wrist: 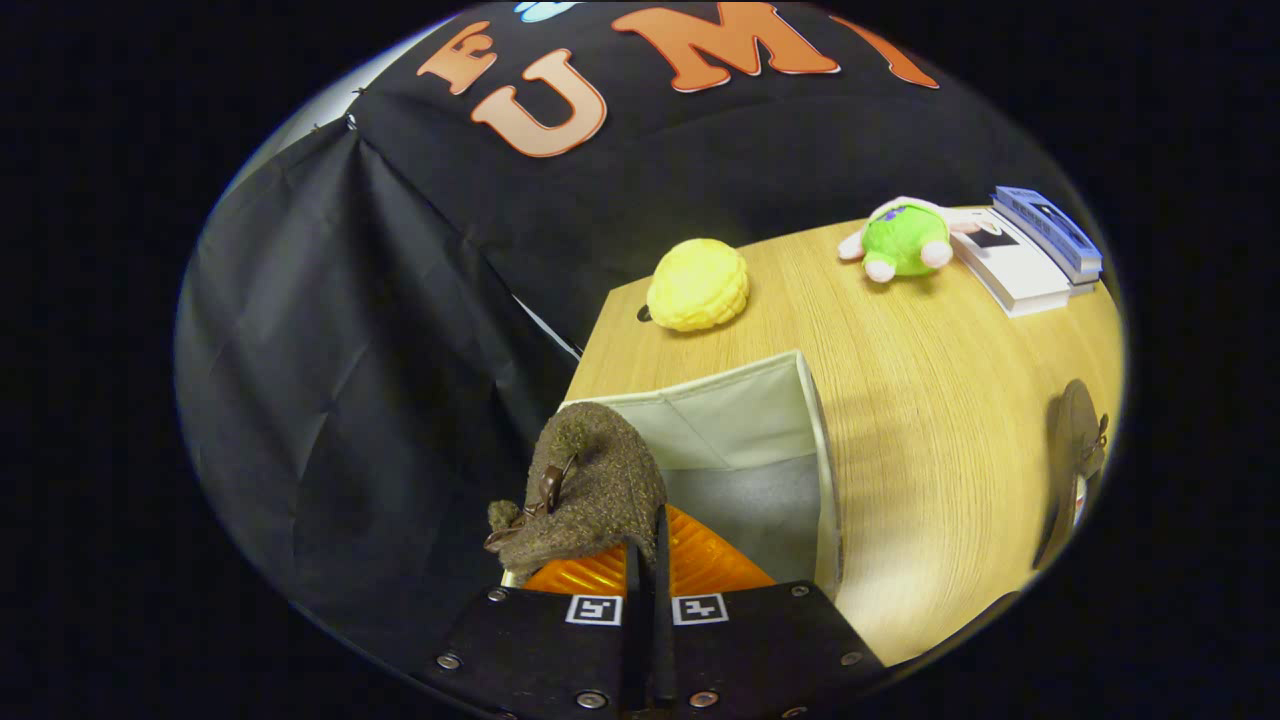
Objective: Open the storage box then place both shoes into the box .Put the left shoe in first, then the right shoe, with the right side of both shoes facing outward in a uniform manner.
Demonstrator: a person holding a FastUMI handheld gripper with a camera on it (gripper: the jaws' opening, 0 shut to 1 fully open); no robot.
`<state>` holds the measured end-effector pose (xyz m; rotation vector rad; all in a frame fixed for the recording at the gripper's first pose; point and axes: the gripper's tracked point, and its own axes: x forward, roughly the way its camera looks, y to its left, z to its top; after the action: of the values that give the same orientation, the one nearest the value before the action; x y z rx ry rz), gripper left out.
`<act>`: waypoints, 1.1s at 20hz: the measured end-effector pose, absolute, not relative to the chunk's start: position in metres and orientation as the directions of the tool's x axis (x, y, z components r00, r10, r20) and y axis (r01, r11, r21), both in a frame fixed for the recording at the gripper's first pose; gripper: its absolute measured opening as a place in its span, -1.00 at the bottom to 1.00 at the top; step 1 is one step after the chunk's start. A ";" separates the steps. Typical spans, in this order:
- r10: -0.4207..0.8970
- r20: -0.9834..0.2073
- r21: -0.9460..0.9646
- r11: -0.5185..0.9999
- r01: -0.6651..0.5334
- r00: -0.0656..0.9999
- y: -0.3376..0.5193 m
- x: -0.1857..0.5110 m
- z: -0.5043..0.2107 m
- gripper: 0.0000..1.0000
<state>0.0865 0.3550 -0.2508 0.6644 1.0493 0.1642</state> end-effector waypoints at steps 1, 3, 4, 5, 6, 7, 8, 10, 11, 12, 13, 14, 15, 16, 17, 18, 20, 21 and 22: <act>0.426 -0.764 0.570 0.798 0.197 0.485 0.358 0.086 -0.259 -0.92; 0.423 -0.786 0.554 0.805 0.211 0.450 0.367 0.084 -0.271 -0.92; 0.425 -0.791 0.554 0.802 0.222 0.439 0.369 0.082 -0.274 -0.90; 0.435 -0.793 0.562 0.793 0.236 0.426 0.373 0.078 -0.276 -0.88; 0.436 -0.804 0.559 0.787 0.263 0.404 0.376 0.075 -0.280 -0.80; 0.431 -0.818 0.550 0.780 0.299 0.381 0.377 0.072 -0.284 -0.75; 0.427 -0.824 0.548 0.769 0.330 0.374 0.378 0.071 -0.285 -0.66; 0.451 -0.816 0.566 0.748 0.345 0.361 0.383 0.069 -0.284 -0.48; 0.483 -0.803 0.589 0.731 0.345 0.349 0.388 0.066 -0.283 -0.44; 0.526 -0.778 0.624 0.704 0.338 0.343 0.395 0.064 -0.278 -0.35; 0.561 -0.751 0.658 0.682 0.320 0.349 0.400 0.066 -0.272 -0.31; 0.567 -0.738 0.670 0.679 0.300 0.365 0.396 0.066 -0.265 -0.21; 0.563 -0.733 0.673 0.683 0.285 0.382 0.389 0.067 -0.260 -0.15; 0.561 -0.724 0.679 0.682 0.272 0.401 0.384 0.069 -0.256 -0.09; 0.566 -0.710 0.691 0.674 0.261 0.419 0.379 0.069 -0.247 -0.06; 0.567 -0.696 0.701 0.669 0.247 0.439 0.371 0.067 -0.238 0.00; 0.561 -0.675 0.707 0.678 0.203 0.479 0.350 0.067 -0.223 0.14; 0.554 -0.664 0.707 0.685 0.179 0.501 0.339 0.066 -0.216 0.19; 0.546 -0.655 0.703 0.694 0.155 0.522 0.331 0.061 -0.208 0.30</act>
<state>0.0612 0.3311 -0.2079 0.7983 1.0183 0.2668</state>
